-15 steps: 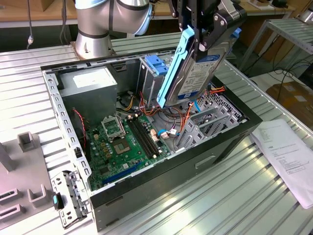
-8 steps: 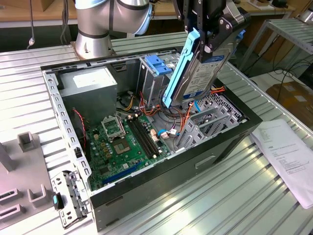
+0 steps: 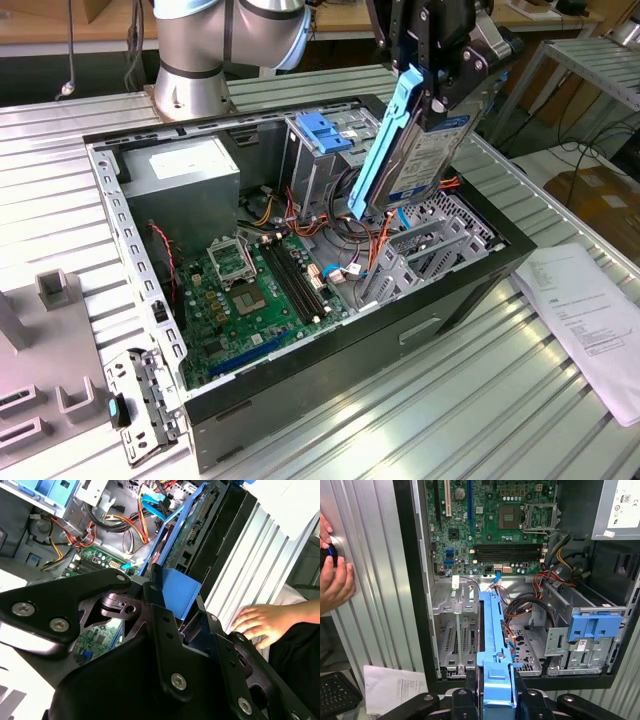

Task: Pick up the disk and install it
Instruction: 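Insert the disk into the insertion slot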

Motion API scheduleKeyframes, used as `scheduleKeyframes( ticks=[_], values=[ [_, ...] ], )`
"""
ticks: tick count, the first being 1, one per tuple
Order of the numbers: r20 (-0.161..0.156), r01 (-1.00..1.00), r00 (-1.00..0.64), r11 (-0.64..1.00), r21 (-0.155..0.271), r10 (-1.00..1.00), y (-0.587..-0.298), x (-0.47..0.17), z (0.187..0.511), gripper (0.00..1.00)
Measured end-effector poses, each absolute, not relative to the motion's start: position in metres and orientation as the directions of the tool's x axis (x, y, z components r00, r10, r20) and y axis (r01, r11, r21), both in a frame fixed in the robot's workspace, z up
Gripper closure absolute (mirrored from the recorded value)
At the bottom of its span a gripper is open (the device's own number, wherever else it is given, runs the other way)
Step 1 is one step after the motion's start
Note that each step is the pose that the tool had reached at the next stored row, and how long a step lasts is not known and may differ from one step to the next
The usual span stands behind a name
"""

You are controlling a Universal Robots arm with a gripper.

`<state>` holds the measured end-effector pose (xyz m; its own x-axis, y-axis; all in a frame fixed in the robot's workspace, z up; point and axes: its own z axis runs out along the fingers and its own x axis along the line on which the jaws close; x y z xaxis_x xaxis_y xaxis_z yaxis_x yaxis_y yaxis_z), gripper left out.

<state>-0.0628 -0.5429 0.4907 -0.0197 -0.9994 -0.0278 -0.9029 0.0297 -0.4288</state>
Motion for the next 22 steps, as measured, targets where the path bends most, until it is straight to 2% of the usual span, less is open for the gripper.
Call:
scheduleKeyframes(
  ticks=[22],
  values=[
    [-0.012,-0.896,-0.02,0.023,-0.443,-1.0,-0.558,-0.01,0.457,0.63]
  ],
)
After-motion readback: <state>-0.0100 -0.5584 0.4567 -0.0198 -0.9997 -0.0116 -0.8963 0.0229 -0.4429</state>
